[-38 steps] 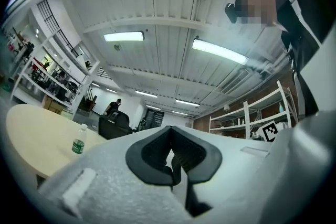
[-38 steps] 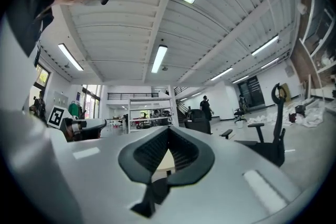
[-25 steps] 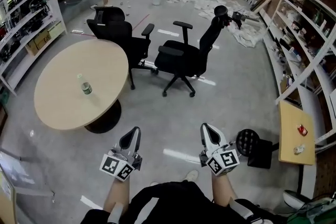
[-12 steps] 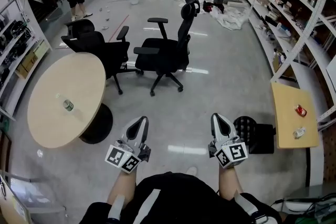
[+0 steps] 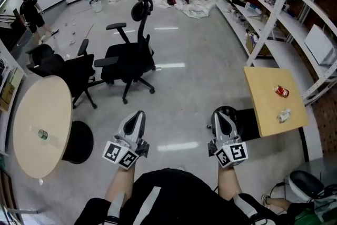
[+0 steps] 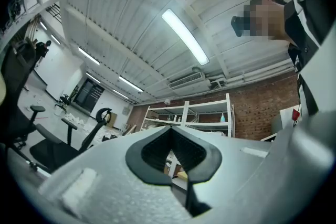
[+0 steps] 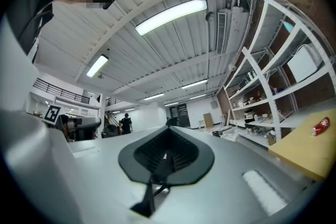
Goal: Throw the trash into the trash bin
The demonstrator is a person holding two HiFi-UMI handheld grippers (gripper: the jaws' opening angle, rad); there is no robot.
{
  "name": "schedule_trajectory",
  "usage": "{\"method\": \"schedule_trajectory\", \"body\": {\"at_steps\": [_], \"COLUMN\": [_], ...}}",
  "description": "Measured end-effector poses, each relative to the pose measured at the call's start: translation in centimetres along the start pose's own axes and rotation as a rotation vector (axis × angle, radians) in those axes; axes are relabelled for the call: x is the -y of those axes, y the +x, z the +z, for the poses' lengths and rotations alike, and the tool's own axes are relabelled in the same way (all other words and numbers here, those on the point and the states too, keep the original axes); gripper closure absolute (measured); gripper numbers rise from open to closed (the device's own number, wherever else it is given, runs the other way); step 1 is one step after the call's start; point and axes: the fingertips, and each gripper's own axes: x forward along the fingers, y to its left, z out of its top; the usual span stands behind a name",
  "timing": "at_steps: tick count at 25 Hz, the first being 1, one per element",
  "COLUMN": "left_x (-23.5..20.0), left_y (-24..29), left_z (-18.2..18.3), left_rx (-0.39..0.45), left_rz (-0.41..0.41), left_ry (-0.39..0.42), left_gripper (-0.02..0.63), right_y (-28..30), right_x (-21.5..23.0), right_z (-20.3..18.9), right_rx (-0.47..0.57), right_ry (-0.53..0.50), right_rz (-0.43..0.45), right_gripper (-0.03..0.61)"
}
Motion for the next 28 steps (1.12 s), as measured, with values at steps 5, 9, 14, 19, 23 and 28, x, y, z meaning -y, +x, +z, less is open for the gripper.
{"method": "schedule_trajectory", "body": {"at_steps": [5, 9, 14, 19, 23, 28], "left_x": [5.5, 8.9, 11.1, 15.7, 18.1, 18.2], "left_y": [6.8, 10.2, 14.5, 22.8, 27.7, 33.1], "left_z": [-2.6, -4.8, -9.6, -12.5, -12.4, -13.4], "left_rx": [-0.017, -0.053, -0.125, -0.141, -0.13, -0.133], "left_rz": [-0.171, -0.29, -0.407, -0.548, -0.661, -0.72], "left_ry": [-0.056, -0.094, -0.109, -0.173, -0.182, -0.217], "left_gripper": [0.611, 0.609, 0.611, 0.611, 0.611, 0.611], "right_y": [-3.9, -7.2, -10.6, -12.8, -12.3, -10.7], "right_x": [5.1, 8.0, 11.8, 18.1, 21.2, 24.3], "right_z": [1.7, 1.6, 0.1, 2.8, 5.4, 6.9], "right_rx": [0.023, 0.032, 0.019, 0.023, 0.021, 0.012], "right_ry": [0.003, 0.011, 0.004, -0.05, -0.108, -0.159], "right_rz": [-0.143, -0.259, -0.402, -0.56, -0.625, -0.703], "right_gripper": [0.572, 0.572, 0.572, 0.572, 0.572, 0.572]}}
